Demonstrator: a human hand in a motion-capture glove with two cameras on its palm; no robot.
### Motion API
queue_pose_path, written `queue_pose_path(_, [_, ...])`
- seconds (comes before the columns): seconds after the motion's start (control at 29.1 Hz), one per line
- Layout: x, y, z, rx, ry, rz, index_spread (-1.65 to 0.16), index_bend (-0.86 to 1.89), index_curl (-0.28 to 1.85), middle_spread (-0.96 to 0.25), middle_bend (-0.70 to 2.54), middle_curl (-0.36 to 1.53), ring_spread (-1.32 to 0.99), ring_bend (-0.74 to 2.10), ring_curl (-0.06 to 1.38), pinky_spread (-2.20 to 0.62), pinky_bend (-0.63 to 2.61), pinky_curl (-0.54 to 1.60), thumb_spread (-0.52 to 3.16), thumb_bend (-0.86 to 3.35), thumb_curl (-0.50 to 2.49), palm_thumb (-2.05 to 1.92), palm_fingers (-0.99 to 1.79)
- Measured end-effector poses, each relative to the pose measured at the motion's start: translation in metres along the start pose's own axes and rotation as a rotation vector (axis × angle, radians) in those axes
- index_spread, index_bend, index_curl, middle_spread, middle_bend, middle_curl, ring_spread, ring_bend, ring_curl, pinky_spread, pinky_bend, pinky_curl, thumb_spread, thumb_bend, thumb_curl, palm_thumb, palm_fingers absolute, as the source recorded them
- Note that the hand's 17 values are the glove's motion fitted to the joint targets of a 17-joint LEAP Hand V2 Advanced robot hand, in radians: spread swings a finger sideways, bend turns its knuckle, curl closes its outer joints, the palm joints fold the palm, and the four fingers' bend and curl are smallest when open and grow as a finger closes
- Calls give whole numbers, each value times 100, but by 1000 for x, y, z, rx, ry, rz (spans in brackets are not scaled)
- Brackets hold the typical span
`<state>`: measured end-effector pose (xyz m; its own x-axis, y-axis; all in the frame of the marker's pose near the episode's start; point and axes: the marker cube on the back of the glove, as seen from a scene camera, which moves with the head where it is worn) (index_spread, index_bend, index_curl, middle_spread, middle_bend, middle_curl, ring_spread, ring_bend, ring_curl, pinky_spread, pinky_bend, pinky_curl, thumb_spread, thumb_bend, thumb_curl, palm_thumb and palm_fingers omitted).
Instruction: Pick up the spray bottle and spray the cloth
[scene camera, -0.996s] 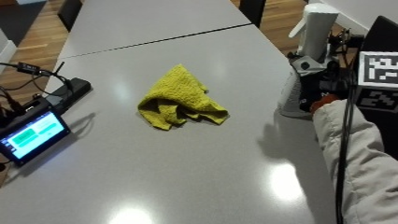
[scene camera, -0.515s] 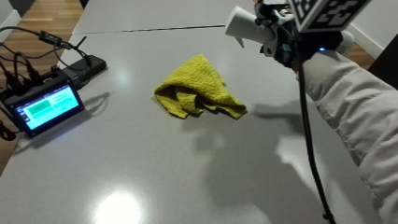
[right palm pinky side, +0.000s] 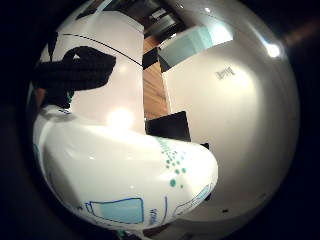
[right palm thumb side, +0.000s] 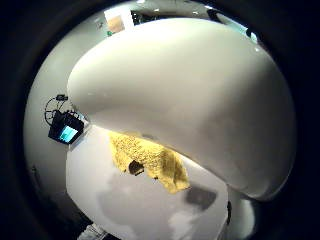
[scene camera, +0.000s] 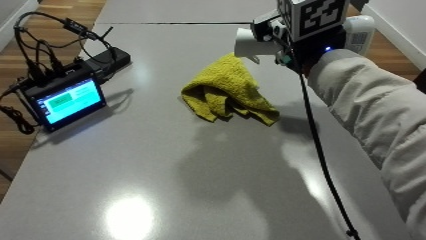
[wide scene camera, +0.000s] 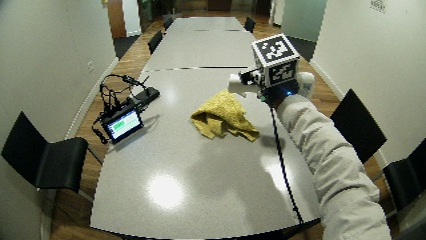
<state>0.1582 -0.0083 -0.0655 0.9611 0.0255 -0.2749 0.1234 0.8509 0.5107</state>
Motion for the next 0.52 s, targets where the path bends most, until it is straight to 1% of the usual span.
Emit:
queue_pose_path(0.17, [-3, 0, 1, -14, -24, -2, -25, 14, 41, -13, 40, 51, -17, 51, 47, -21, 33, 43, 31, -3, 66, 115, 111])
queue_pose_path(0.27, [-4, 4, 0, -13, -117, 15, -25, 14, 41, -13, 40, 52, -17, 51, 47, -22, 33, 43, 30, -3, 67, 114, 111])
queue_pose_path(0.38, [-1, 5, -8, 2, -303, 62, -25, 14, 41, -13, 39, 52, -17, 51, 47, -22, 34, 43, 30, -3, 68, 114, 111])
queue_pose_path(0.52, [5, -7, -36, 54, -648, 139, -26, 12, 41, -13, 39, 53, -17, 50, 48, -22, 34, 44, 31, -3, 68, 114, 107])
